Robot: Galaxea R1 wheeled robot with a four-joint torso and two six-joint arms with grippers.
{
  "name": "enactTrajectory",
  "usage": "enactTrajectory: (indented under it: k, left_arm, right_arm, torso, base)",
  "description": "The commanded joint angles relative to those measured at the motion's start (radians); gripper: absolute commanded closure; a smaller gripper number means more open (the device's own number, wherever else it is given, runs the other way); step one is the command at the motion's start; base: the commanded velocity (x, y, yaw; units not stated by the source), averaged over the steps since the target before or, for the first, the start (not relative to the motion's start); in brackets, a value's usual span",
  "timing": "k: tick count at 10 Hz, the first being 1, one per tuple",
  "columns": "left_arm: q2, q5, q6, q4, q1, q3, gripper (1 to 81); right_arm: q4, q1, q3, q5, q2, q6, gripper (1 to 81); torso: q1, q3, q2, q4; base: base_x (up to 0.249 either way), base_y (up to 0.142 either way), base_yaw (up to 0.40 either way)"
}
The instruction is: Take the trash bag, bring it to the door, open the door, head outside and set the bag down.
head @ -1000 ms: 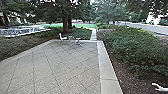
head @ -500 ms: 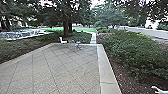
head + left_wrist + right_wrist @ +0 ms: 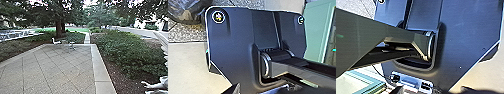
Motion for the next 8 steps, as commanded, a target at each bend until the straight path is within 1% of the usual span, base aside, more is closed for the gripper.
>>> enactTrajectory:
  k: [1,2,3,4,5,6,7,8]
  left_arm:
    - [0.047,-0.070,0.030,0.001,0.039,-0.009,1.0]
    - [0.064,-0.104,0.030,0.001,0.057,-0.009,1.0]
    - [0.076,-0.132,0.028,0.001,0.070,-0.009,1.0]
    - [0.086,-0.184,0.028,-0.002,0.082,-0.009,1.0]
    - [0.101,-0.259,0.028,-0.002,0.090,-0.009,1.0]
    - [0.109,-0.305,0.028,-0.002,0.090,-0.008,1.0]
    - [0.118,-0.349,0.027,-0.004,0.088,-0.008,1.0]
    - [0.132,-0.412,0.027,-0.004,0.087,-0.008,1.0]
  right_arm:
    - [0.009,0.036,0.006,-0.051,0.004,0.000,1.0]
    - [0.009,0.038,0.006,-0.050,0.004,0.000,1.0]
    - [0.009,0.036,0.006,-0.045,0.004,0.001,1.0]
    - [0.008,0.036,0.006,-0.044,0.005,0.001,1.0]
    - [0.008,0.039,0.004,-0.019,0.005,0.001,1.0]
    - [0.021,0.042,-0.005,0.013,0.007,0.001,1.0]
    - [0.027,0.041,-0.016,0.030,0.010,-0.002,1.0]
    - [0.026,0.044,-0.027,0.039,0.014,-0.002,1.0]
  torso:
    - [0.000,0.094,0.000,0.001]
    - [0.000,0.106,0.000,-0.004]
    - [0.000,0.127,0.000,-0.006]
    - [0.000,0.060,0.000,-0.006]
    - [-0.001,0.094,-0.001,-0.006]
    - [-0.002,0.109,-0.002,-0.006]
    - [-0.002,0.117,-0.002,-0.006]
    - [-0.003,0.121,-0.002,-0.006]
  base:
    - [0.000,0.000,0.000]
    - [0.000,0.000,0.000]
    - [0.000,0.000,0.000]
    - [0.000,0.000,0.000]
    - [0.000,0.000,0.000]
    - [0.000,0.000,0.000]
    - [0.000,0.000,0.000]
    - [0.000,0.000,0.000]
